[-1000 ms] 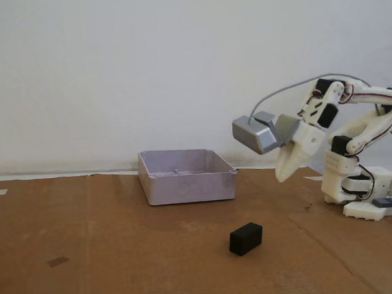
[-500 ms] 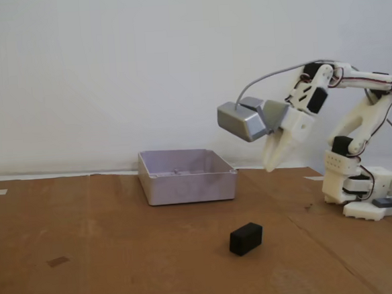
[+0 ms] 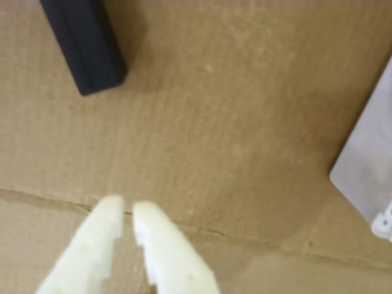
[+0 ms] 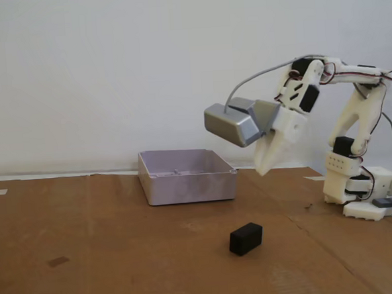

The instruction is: Grasp a block and put it in the box.

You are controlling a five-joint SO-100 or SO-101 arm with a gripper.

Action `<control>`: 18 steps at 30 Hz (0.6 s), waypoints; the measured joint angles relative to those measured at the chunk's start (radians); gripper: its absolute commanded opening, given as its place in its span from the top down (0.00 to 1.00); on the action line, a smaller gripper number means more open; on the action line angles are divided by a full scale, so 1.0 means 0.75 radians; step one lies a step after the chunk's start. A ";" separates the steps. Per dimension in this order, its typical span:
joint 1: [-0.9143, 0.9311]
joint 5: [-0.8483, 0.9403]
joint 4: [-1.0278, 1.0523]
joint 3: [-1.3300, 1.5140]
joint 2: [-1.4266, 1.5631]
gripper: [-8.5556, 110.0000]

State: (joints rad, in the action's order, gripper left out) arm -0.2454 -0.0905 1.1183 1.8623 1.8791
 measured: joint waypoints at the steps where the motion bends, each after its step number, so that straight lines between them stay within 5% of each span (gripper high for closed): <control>1: -0.006 0.000 0.000 -0.022 -0.027 0.93; 18: -0.106 0.006 0.000 -0.335 -0.362 0.93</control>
State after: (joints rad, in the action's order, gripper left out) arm -0.3252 -0.0859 1.1183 1.6107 1.6076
